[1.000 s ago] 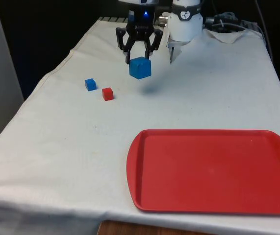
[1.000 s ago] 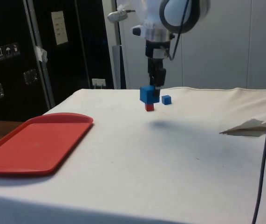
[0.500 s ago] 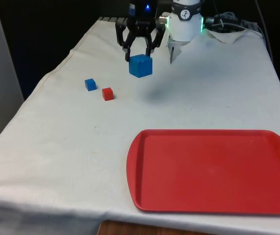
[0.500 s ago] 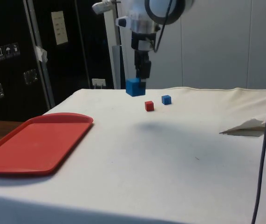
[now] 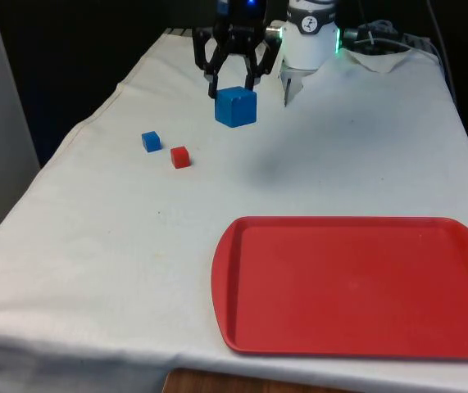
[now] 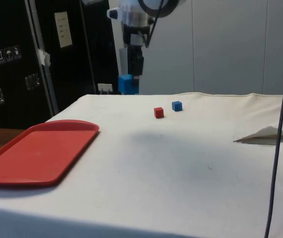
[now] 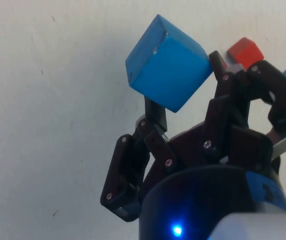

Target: Pick up the largest block and place it onto the tray.

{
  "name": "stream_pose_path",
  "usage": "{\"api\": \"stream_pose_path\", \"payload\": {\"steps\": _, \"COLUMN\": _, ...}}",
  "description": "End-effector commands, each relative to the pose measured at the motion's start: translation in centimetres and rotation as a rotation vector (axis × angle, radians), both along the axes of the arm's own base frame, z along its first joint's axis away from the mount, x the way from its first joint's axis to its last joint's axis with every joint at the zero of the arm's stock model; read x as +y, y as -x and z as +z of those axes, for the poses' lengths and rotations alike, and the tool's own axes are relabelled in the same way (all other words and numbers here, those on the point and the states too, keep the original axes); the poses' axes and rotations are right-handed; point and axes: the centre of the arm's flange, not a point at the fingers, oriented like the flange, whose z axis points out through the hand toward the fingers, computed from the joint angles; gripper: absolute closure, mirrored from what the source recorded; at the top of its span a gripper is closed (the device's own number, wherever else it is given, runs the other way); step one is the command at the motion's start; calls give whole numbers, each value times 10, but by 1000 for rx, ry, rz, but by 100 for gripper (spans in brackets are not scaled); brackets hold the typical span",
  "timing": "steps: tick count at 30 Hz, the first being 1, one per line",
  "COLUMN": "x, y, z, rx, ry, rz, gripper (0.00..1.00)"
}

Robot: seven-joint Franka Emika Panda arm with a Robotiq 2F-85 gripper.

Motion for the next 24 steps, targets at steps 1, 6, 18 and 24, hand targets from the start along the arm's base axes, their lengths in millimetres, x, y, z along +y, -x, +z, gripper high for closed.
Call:
{"api": "stream_pose_path", "payload": {"steps": 1, "x": 1, "y": -3, "z": 1, "rx": -2, "ry": 1, "rz": -1, "gripper": 89}}
{"api": "stream_pose_path", "payload": {"steps": 6, "x": 9, "y": -20, "z": 6, "rx": -12, "ry": 1, "rz": -11, "gripper": 89}}
{"api": "stream_pose_path", "payload": {"steps": 18, "x": 21, "y": -53, "z": 14, "rx": -51, "ry": 19, "rz": -33, "gripper": 89}}
{"api": "stream_pose_path", "payload": {"steps": 24, "x": 26, "y": -70, "z": 16, "rx": -70, "ry": 23, "rz": -39, "gripper": 89}}
